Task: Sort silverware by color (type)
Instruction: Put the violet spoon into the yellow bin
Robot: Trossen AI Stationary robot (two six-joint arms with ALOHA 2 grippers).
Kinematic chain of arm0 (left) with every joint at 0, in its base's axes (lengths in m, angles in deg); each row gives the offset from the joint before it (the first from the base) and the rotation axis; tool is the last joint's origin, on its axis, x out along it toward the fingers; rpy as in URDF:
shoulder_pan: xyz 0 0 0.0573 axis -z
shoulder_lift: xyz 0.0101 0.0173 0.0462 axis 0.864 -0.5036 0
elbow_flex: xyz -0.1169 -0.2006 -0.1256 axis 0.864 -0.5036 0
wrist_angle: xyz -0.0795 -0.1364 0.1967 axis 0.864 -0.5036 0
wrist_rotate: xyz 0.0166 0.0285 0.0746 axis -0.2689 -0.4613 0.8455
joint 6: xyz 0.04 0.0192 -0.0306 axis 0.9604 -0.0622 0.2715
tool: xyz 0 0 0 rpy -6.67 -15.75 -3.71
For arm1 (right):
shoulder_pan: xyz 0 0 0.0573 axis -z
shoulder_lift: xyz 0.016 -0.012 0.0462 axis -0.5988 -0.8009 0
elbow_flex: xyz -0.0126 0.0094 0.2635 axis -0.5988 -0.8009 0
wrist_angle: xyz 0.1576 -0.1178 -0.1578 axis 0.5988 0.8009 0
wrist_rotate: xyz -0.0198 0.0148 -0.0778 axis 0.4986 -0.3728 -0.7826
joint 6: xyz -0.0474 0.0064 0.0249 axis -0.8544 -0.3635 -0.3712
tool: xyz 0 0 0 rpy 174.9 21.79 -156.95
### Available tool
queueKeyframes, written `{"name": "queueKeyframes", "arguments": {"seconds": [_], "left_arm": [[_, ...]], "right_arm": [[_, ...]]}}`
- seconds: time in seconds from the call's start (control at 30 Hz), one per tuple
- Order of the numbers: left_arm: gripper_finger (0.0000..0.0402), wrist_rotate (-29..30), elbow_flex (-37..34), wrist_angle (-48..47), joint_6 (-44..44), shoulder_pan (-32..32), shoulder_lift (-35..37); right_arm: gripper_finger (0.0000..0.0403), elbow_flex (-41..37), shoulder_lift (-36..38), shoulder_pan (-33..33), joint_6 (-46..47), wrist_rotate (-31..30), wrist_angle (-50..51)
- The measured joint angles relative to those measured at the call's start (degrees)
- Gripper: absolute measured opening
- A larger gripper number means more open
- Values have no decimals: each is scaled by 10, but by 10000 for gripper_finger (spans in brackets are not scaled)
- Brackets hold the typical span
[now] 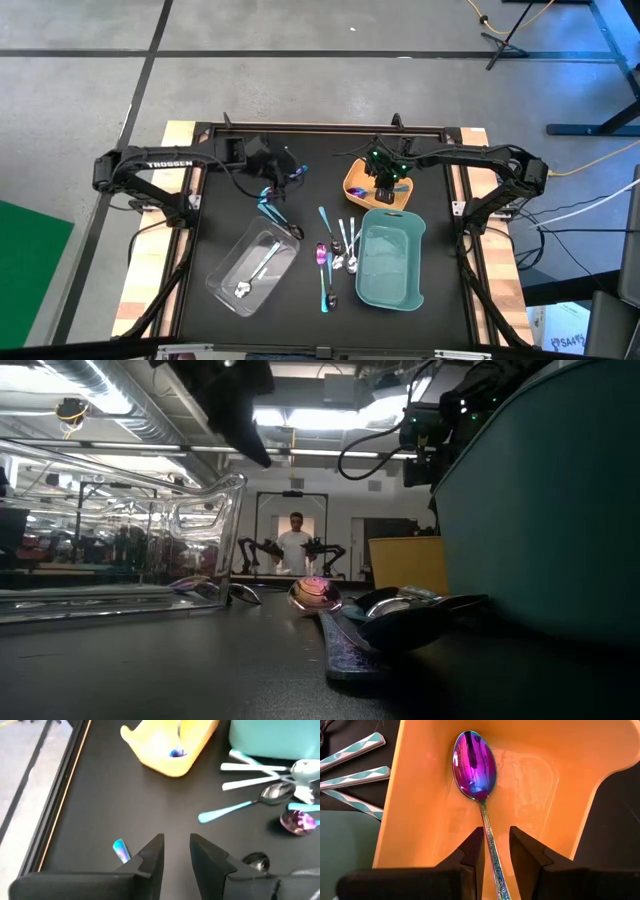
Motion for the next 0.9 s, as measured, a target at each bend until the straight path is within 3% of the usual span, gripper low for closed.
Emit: {"name": "queueKeyframes", "arguments": {"seconds": [0.4, 0.9], "left_arm": [[87, 0, 0, -13, -60, -70, -22], [87, -1, 0, -17, -81, -80, -126]], "right_arm": [[79, 0, 0, 0, 0, 0, 0], [79, 0, 0, 0, 0, 0, -4]]}}
